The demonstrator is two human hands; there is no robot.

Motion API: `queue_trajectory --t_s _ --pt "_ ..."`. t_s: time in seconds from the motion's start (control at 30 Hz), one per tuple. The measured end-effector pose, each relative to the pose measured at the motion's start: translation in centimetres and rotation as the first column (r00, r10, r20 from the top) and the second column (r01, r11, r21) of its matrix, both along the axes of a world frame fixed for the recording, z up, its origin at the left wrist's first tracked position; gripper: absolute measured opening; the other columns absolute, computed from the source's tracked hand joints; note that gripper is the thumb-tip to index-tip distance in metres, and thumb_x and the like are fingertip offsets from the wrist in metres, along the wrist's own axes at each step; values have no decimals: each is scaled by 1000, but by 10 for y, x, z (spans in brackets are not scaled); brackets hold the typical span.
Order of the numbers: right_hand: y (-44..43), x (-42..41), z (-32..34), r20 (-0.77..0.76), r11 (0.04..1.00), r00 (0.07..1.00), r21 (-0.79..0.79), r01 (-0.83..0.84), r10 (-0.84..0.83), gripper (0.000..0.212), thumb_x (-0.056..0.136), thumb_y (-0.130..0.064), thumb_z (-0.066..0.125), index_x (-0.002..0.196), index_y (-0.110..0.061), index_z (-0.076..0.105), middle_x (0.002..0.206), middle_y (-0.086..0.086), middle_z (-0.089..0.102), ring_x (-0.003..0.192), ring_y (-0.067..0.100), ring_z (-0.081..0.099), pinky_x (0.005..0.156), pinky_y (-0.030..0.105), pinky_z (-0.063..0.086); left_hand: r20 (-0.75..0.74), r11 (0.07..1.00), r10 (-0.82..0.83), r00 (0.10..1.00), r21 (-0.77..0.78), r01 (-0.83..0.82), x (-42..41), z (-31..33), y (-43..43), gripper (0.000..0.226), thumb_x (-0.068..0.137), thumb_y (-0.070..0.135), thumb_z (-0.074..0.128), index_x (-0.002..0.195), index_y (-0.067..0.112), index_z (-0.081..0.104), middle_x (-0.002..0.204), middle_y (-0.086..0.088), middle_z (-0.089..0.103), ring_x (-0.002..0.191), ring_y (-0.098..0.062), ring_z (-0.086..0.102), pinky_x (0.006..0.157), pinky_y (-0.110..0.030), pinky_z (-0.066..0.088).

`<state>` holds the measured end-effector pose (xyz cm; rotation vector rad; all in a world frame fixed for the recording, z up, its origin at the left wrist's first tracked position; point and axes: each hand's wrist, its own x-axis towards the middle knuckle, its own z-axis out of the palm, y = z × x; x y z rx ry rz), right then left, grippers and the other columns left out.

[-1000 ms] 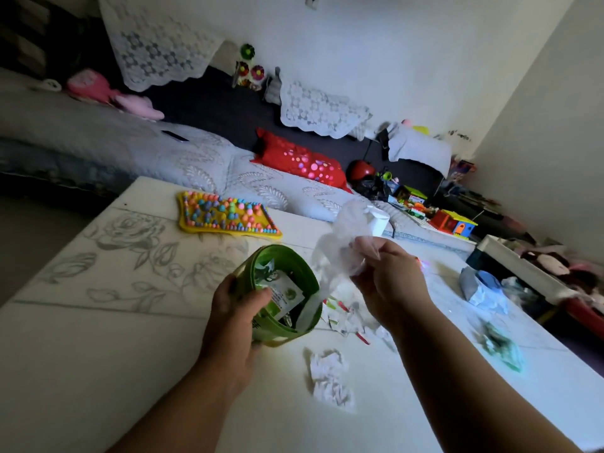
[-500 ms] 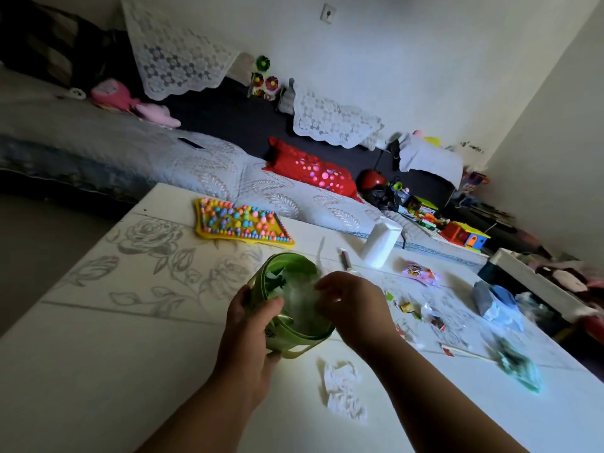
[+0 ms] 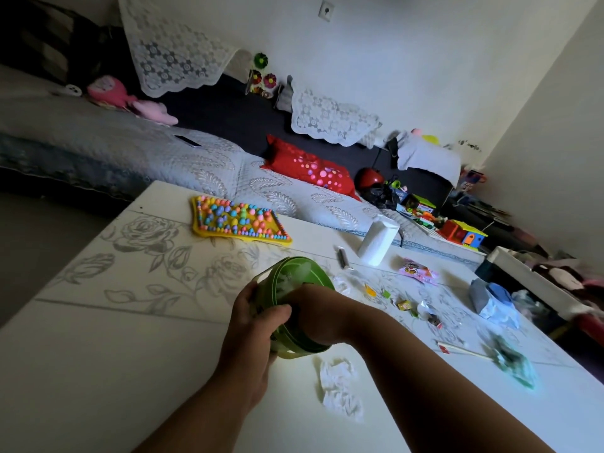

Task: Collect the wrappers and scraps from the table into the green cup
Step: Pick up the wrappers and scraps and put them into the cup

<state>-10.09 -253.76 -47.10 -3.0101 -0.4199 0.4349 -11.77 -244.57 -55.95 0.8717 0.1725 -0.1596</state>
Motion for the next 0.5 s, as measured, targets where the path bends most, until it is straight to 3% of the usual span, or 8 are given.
queue_trajectory --t_s 0.13,0.23,0.3,0.4,0.43,0.5 --pt "0 -1 2 -43 1000 999 28 -13 14 32 97 -9 35 119 -3 58 118 16 63 102 27 58 83 29 41 4 1000 0 1000 8 0 2 2 4 56 90 5 60 135 38 54 121 4 67 103 -20 63 84 -38 47" --pt "-1 -2 6 11 989 1000 146 18 -20 31 94 -11 42 117 -17 63 116 8 65 105 23 60 89 30 47 -18 999 28 999 -22 -29 5 3 8 54 91 9 60 135 40 53 128 0 65 109 -24 62 85 -39 47" --pt "-6 1 8 108 971 990 229 61 -88 26 89 -13 50 100 -30 66 101 0 67 96 18 62 82 29 51 -42 996 51 998 -67 -54 7 4 9 52 91 10 59 134 39 54 130 -3 64 111 -26 61 82 -40 48" --pt "-13 4 9 284 953 946 296 66 -154 24 77 -13 67 74 -32 52 79 -8 58 82 18 59 67 25 49 -58 990 83 995 -113 -89 7 6 10 51 91 10 59 134 37 55 131 -4 62 107 -24 61 78 -38 49" --pt "-15 4 9 313 940 930 329 86 -194 28 73 -14 71 77 -32 50 78 -8 56 80 19 57 62 25 47 -57 988 87 995 -120 -94 7 6 10 51 91 10 59 134 37 55 130 -4 62 106 -24 61 79 -39 49" --pt "-17 5 11 295 901 910 405 156 -290 45 69 -17 78 105 -28 53 96 -2 57 88 22 58 65 27 50 -50 987 91 995 -128 -96 7 7 10 51 91 9 59 134 37 55 130 -3 62 106 -23 60 80 -40 49"
